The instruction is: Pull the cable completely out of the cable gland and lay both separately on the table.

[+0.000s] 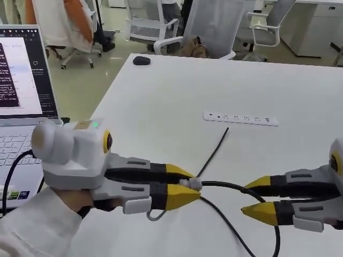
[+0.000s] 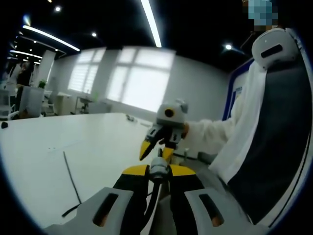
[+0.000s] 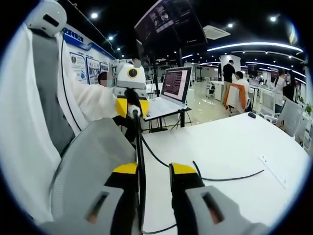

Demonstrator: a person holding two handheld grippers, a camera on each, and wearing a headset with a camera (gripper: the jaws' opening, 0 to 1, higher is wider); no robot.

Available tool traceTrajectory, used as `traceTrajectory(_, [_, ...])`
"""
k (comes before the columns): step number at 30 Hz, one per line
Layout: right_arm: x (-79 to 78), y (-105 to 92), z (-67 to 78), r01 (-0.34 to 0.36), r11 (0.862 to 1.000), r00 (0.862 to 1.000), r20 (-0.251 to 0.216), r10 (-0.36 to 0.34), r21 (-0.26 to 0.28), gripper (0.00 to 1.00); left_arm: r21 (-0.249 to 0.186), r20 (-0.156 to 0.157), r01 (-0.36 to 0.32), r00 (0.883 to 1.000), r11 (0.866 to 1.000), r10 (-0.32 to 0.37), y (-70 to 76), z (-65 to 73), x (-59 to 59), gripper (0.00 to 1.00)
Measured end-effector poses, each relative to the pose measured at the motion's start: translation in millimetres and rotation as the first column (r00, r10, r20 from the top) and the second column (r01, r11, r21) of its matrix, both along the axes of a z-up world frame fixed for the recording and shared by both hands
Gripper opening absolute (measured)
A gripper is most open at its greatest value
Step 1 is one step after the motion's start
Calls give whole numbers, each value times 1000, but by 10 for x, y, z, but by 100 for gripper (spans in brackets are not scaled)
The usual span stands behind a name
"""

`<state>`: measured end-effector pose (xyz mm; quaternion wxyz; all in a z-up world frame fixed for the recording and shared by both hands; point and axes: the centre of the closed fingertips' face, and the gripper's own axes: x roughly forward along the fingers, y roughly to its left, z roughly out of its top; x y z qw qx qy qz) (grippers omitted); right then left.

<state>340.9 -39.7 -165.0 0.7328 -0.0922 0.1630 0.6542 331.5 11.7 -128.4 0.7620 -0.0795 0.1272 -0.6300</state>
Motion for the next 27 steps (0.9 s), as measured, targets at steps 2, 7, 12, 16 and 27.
traceTrajectory(2, [-35, 85, 96, -31, 999, 999, 27, 30, 21, 27, 0, -2, 6, 1000, 1000, -6, -34, -11, -3, 17])
traceTrajectory(7, [-161, 317, 241, -116, 993, 990, 79, 114, 22, 30, 0, -3, 27, 1000, 1000, -27, -122, -13, -28, 17])
traceTrajectory(12, [-151, 416, 194, -141, 990, 984, 102, 142, -18, 26, 4, 7, 35, 999, 999, -35, -154, 11, -31, 17])
traceTrajectory(16, [-146, 437, 193, -153, 988, 982, 109, 155, -22, 13, 3, 13, 23, 1000, 1000, -23, -143, 26, -4, 17])
traceTrajectory(27, [-176, 429, 187, -147, 989, 981, 127, 147, -8, 2, 7, 21, 25, 999, 1000, -25, -143, 28, -7, 17])
